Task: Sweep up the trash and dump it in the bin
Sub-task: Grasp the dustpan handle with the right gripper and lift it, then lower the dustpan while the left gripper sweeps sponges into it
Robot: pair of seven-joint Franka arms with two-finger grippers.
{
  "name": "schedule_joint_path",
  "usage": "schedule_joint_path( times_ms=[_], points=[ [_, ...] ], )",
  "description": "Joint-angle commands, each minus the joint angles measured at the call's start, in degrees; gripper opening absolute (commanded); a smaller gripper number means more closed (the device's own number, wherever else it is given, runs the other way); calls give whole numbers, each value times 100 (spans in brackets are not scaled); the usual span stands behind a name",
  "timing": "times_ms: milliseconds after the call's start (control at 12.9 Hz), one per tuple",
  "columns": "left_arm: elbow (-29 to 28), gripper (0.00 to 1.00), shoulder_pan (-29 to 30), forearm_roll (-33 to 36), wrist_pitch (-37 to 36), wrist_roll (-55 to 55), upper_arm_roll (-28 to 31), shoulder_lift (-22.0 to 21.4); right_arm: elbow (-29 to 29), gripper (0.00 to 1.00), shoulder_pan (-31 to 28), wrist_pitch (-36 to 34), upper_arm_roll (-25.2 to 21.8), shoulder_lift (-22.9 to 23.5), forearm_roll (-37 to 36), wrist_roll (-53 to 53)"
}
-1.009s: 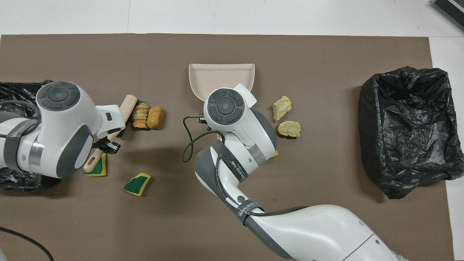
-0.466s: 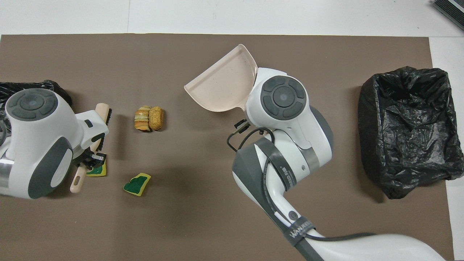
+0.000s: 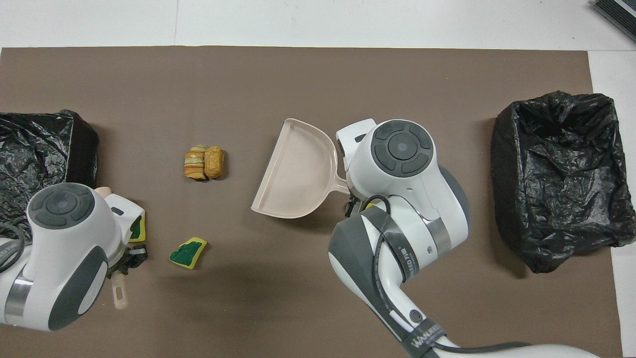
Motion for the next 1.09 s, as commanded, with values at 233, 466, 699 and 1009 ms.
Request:
schedule_joint_path(
  times_ms=[233,466,699,1009],
  points=[
    [-483,0,-87,40,-44,-845,24,-269,-591,0,327,637,54,133,-290,-661],
    [-528,0,-52,-215,228,-977,33,-59,-608,0,423,646,54,177,-335,-574],
    [-493,0,-157,-399,467,-898,-2,73,-687,0,441,943,54,256,-335,-310],
    [-458,0,-823,-1287,676,-881,-2,91,-687,0,503,971,54,291,-335,-55]
  ],
)
